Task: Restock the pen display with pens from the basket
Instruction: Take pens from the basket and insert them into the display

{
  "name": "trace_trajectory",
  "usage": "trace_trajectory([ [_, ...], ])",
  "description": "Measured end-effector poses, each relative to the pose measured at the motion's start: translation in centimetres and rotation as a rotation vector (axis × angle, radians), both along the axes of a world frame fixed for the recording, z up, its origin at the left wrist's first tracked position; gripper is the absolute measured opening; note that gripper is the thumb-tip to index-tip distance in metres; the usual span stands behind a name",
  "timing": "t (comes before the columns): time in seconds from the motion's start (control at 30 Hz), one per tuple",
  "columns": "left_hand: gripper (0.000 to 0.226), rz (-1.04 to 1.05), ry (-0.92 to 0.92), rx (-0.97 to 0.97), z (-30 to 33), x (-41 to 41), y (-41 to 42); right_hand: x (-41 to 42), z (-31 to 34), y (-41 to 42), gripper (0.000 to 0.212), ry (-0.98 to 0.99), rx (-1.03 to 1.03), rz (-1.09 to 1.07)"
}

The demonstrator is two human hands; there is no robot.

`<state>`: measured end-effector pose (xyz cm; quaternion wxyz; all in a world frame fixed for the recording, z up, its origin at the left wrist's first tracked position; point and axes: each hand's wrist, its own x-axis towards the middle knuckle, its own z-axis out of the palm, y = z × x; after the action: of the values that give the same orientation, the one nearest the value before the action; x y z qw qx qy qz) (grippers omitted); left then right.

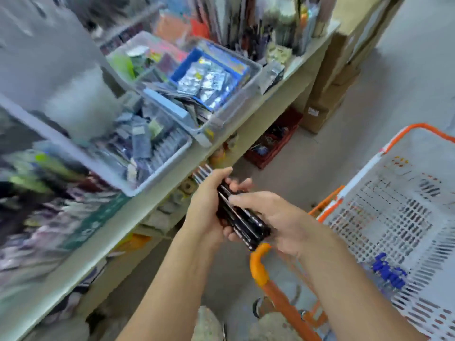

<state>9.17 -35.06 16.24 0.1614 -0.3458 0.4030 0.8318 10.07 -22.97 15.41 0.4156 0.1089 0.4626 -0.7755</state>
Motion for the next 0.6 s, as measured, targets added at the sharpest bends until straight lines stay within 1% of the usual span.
trace_trajectory([
  [0.03, 0.039, 0.135, 0.005, 0.013, 0.4, 0.3, -2.2, 0.4, 0.1, -2.0, 0.039, -0.057, -0.036, -0.072],
  [0.1, 0.036, 0.382, 0.031, 0.017, 1.2, 1.1, -7.3, 1.7, 0.2, -7.3, 0.052, -0.126, -0.010, -0.231],
  [0.13, 0.034, 0.465, 0.046, 0.010, 1.6, 1.9, -9.9, 2.6, 0.4, -10.4, 0.051, -0.132, 0.034, -0.299],
  [0.2, 0.028, 0.565, 0.063, -0.023, 2.4, 3.8, -15.0, 4.5, 1.1, -17.1, 0.041, -0.138, 0.051, -0.406],
  [0.27, 0.021, 0.649, 0.059, -0.126, 2.9, 6.1, -19.8, 6.6, 2.7, -23.8, 0.035, -0.123, 0.017, -0.399],
  [0.3, 0.020, 0.702, 0.053, -0.189, 2.9, 7.3, -22.1, 7.6, 3.6, -26.9, 0.032, -0.098, 0.038, -0.386],
  [0.37, 0.023, 0.749, 0.089, -0.245, 3.5, 9.5, -25.7, 9.3, 4.8, -31.8, 0.022, -0.072, 0.084, -0.387],
  [0.43, 0.030, 0.722, 0.125, -0.284, 4.0, 11.5, -28.5, 10.7, 5.6, -35.4, 0.023, -0.041, 0.118, -0.352],
  [0.5, 0.014, 0.683, 0.160, -0.336, 4.6, 13.1, -30.6, 11.7, 5.9, -37.9, 0.027, -0.006, 0.151, -0.317],
  [0.6, 0.027, 0.620, 0.182, -0.372, 4.9, 14.5, -33.9, 12.5, 6.1, -40.0, 0.031, 0.098, 0.135, -0.179],
])
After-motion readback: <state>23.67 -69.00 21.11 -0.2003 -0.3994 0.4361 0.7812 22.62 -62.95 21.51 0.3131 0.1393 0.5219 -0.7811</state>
